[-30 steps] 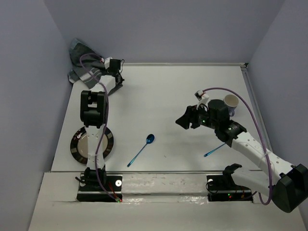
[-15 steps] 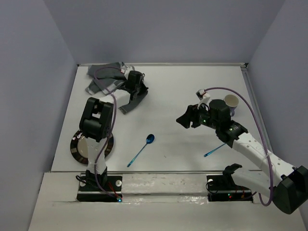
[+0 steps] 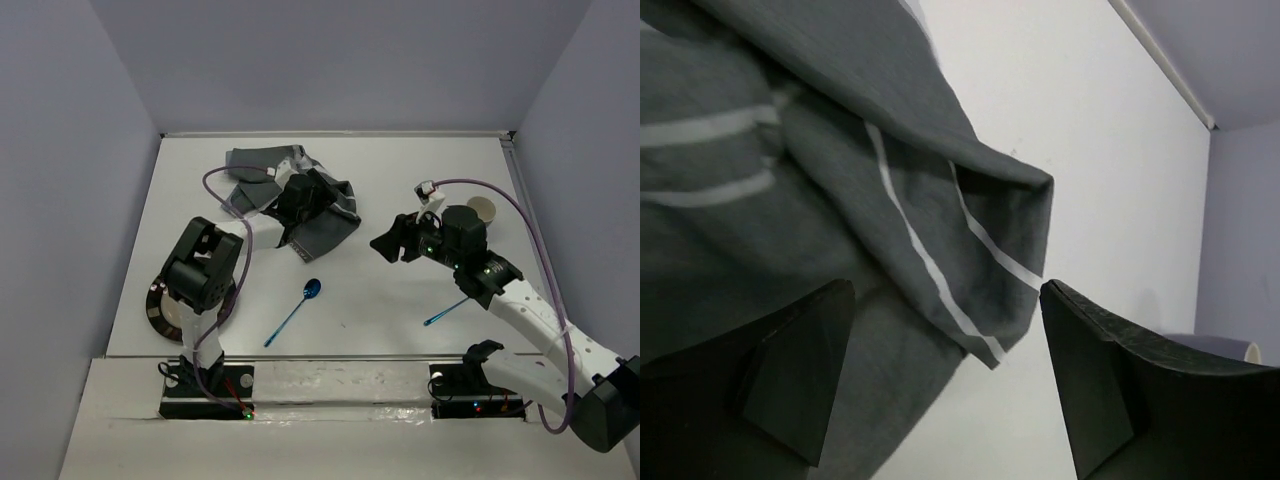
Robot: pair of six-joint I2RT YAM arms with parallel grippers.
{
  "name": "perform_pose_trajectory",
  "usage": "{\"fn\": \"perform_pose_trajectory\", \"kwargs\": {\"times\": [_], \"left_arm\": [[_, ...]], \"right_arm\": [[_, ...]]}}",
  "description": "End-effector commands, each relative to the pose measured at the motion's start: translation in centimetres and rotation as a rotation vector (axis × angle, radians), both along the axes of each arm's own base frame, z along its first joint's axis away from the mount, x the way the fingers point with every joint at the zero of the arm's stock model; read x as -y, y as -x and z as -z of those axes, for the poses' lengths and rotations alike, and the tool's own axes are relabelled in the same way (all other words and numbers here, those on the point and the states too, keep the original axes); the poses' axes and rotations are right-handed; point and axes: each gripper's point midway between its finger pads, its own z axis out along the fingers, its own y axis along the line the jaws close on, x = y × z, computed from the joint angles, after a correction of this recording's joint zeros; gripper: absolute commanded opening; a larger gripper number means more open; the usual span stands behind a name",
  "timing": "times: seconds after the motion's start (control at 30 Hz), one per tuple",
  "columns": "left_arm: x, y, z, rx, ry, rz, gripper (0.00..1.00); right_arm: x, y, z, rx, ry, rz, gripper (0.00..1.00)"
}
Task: Set the dinner table for one person
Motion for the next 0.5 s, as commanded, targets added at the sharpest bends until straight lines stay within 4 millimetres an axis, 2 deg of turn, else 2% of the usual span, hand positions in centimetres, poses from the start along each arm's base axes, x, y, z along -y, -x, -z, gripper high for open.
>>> {"fn": "perform_pose_trajectory", "kwargs": {"times": [0.0,0.13,0.17,0.27,0.3,0.47], "left_arm": [[-3.8,-1.2,-7.7,0.197,-0.045,-0.118,0.85],[-6.4,-1.7,-8.0,0.191,-0.045,-0.170,0.80],[-7.6,-2.4,-7.8,0.179,-0.028,-0.200,0.77],[-8.4,-3.3,-7.3,0.152,0.011,-0.203,0.74],[-8.9,-3.9,-6.4,0.132,0.013,-0.213,0.73],[-9.5,-5.3,-5.4,0.099,0.031,-0.216,0.71]], "right_arm": [[-0.2,-0.2,-1.7,0.048,-0.015,-0.010,0.62],[-0.6,-0.1,-1.3,0.027,-0.021,-0.031,0.58],[-0.7,-0.1,-1.1,0.021,-0.023,-0.036,0.57],[-1.0,0.0,-1.0,0.014,-0.027,-0.048,0.51],[-1.0,0.0,-1.0,0.012,-0.027,-0.049,0.47],[-0.9,0.0,-0.6,0.004,-0.023,-0.046,0.32]]}}
